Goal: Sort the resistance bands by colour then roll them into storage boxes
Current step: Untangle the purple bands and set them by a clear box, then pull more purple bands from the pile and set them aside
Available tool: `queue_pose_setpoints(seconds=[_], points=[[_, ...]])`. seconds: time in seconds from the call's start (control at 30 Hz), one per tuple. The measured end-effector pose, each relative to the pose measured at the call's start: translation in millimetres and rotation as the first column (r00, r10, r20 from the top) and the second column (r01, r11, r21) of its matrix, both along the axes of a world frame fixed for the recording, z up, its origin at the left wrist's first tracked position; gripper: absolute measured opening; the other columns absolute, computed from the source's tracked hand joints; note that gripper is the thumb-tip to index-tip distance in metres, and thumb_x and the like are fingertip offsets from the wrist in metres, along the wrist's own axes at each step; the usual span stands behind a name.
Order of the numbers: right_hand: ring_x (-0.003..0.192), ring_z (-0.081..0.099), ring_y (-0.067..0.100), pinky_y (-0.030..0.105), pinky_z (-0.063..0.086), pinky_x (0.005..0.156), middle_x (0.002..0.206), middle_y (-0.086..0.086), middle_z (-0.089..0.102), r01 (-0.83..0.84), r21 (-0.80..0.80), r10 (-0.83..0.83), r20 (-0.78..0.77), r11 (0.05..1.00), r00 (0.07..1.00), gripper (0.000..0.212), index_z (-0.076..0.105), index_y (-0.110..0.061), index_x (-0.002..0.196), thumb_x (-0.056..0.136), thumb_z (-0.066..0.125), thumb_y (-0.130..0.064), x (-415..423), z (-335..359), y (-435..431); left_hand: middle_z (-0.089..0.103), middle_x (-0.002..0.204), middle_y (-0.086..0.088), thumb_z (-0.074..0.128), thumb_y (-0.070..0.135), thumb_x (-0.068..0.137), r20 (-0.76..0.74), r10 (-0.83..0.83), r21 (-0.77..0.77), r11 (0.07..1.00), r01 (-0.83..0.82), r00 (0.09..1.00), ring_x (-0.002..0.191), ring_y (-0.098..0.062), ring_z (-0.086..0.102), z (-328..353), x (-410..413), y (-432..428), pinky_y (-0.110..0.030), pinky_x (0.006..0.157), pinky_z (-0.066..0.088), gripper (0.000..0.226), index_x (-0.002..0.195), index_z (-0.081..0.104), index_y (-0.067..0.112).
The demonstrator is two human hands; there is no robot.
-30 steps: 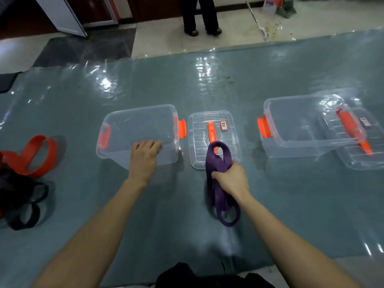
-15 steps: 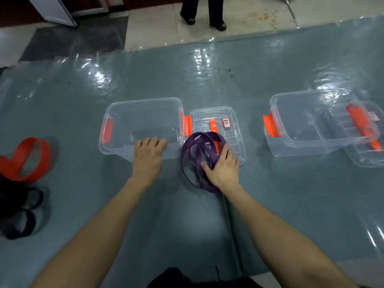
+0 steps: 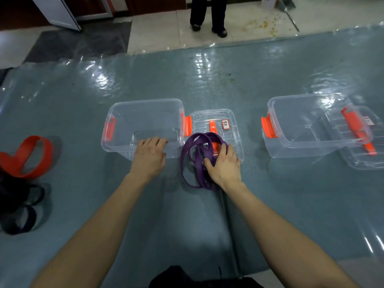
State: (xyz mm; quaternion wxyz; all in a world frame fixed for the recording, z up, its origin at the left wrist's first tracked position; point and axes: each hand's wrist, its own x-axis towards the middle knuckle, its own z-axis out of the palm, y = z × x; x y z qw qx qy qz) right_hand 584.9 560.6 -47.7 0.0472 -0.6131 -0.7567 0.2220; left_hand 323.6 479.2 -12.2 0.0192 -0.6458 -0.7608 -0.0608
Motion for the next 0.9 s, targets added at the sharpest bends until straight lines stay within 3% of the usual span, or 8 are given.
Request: queue_pose_setpoints(seconds=[0.13, 0.2, 0.3, 0.6, 0.9], points=[[0.138, 0.051, 0.038, 0.056, 0.040, 0.117, 0.146, 0.019, 0.056, -0.174, 0.194, 0.161, 0.079, 0.966, 0.984, 0.057, 0.058, -0.005, 0.136, 0.096, 0.063, -0.046, 13.1, 21.3, -16.9, 0.069, 0.121, -0.007, 0.076, 0.016, 0.089, -0.004, -0.004, 0.107, 0.994, 0.005, 1.000, 0.108, -0.033, 0.064, 19.6, 14.8, -21.9, -0.047, 0.103, 0.047, 0.042, 0.129, 0.063, 0.015], [0.118, 0.062, 0.036, 0.051, 0.048, 0.106, 0.125, 0.014, 0.066, -0.281, 0.266, 0.263, 0.100, 0.922, 0.960, 0.040, 0.065, -0.008, 0.120, 0.094, 0.062, -0.037, 18.3, 28.7, -32.4, 0.068, 0.122, -0.008, 0.073, 0.013, 0.087, -0.009, 0.012, 0.160, 0.987, -0.010, 1.000, 0.110, -0.033, 0.064, 25.9, 23.7, -39.5, -0.047, 0.104, 0.047, 0.042, 0.129, 0.065, 0.013], [0.103, 0.064, 0.032, 0.047, 0.053, 0.094, 0.107, 0.008, 0.068, -0.434, 0.313, 0.416, 0.124, 0.845, 0.901, 0.024, 0.067, -0.012, 0.107, 0.090, 0.062, -0.029, 15.7, 33.1, -63.2, 0.069, 0.119, -0.009, 0.071, 0.010, 0.084, -0.019, 0.052, 0.197, 0.979, -0.047, 0.998, 0.108, -0.034, 0.064, 23.0, 32.1, -77.1, -0.045, 0.102, 0.048, 0.042, 0.126, 0.067, 0.012], [0.079, 0.064, 0.035, 0.043, 0.051, 0.074, 0.082, 0.009, 0.063, -0.698, 0.370, 0.706, 0.141, 0.613, 0.694, 0.019, 0.060, -0.015, 0.083, 0.071, 0.075, -0.018, -79.3, 33.5, -162.4, 0.071, 0.109, -0.008, 0.065, 0.020, 0.091, -0.045, 0.337, 0.030, 0.941, -0.336, 0.940, 0.101, -0.034, 0.067, -4.2, -12.5, -225.8, -0.046, 0.092, 0.051, 0.027, 0.116, 0.071, 0.014], [0.080, 0.063, 0.036, 0.044, 0.053, 0.076, 0.084, 0.012, 0.063, -0.773, 0.413, 0.793, 0.169, 0.482, 0.585, 0.019, 0.061, -0.013, 0.086, 0.075, 0.074, -0.024, -270.3, 33.7, -251.3, 0.067, 0.106, -0.007, 0.063, 0.019, 0.092, -0.072, 0.494, 0.036, 0.869, -0.493, 0.866, 0.098, -0.032, 0.063, -21.6, -182.9, -353.0, -0.046, 0.089, 0.049, 0.022, 0.113, 0.068, 0.013]])
